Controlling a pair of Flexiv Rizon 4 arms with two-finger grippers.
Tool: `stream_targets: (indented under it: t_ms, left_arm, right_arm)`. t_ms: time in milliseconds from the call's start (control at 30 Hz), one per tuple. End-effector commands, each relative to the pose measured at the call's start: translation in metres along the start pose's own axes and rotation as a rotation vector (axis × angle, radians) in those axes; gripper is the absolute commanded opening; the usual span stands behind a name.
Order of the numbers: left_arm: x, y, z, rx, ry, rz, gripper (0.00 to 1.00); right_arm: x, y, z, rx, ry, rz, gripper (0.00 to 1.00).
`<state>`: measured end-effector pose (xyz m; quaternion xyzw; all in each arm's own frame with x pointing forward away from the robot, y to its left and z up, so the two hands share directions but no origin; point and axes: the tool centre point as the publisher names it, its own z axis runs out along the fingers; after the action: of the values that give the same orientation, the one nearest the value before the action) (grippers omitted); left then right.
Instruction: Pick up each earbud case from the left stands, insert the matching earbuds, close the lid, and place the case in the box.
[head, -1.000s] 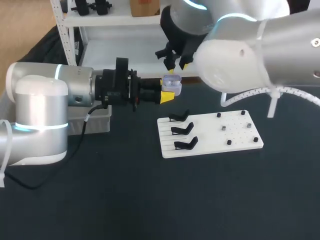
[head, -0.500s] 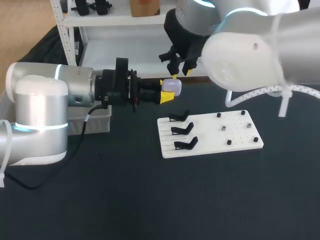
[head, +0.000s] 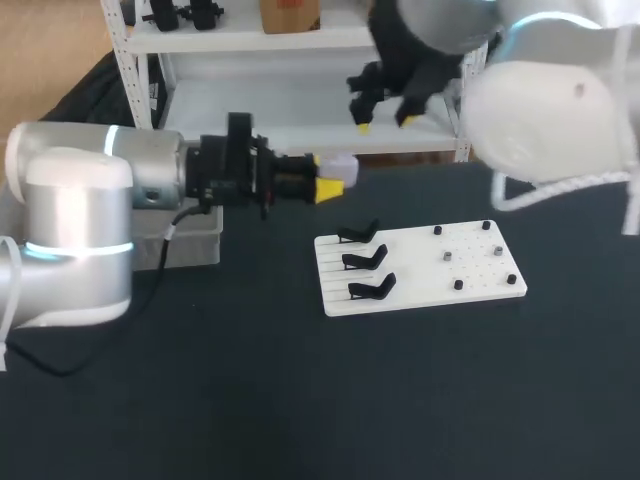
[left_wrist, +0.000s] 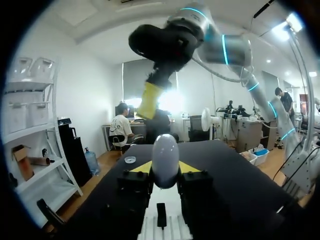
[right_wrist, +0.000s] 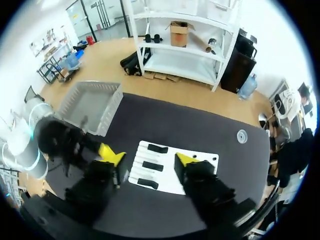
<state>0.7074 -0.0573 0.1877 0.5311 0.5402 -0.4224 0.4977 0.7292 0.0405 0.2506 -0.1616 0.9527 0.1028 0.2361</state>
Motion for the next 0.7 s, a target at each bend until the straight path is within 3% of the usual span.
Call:
stream_targets:
  t_ms: [33, 133, 300, 433, 700]
  left_arm:
    - [-0.011, 0.003, -0.052, -0.059, 0.014, 0.019, 0.00]
    - [-0.015, 0.013, -0.089, -0.101, 0.033, 0.037, 0.00]
    - [-0.013, 0.035, -0.148, -0.164, 0.058, 0.063, 0.00]
    - [-0.011, 0.051, -0.180, -0.186, 0.111, 0.105, 0.00]
    - [0.043, 0.085, -0.229, -0.209, 0.153, 0.046, 0.00]
  right_arm:
    - [0.029, -0.021, -0.005, -0.030, -0.090, 0.020, 1.00]
    - [0.042, -0.030, 0.000, -0.010, -0.070, 0.053, 1.00]
    - [0.042, -0.030, 0.000, -0.010, -0.070, 0.053, 1.00]
    - [0.042, -0.030, 0.000, -0.010, -0.070, 0.053, 1.00]
    - [0.042, -0.030, 0.000, -0.010, -0.070, 0.053, 1.00]
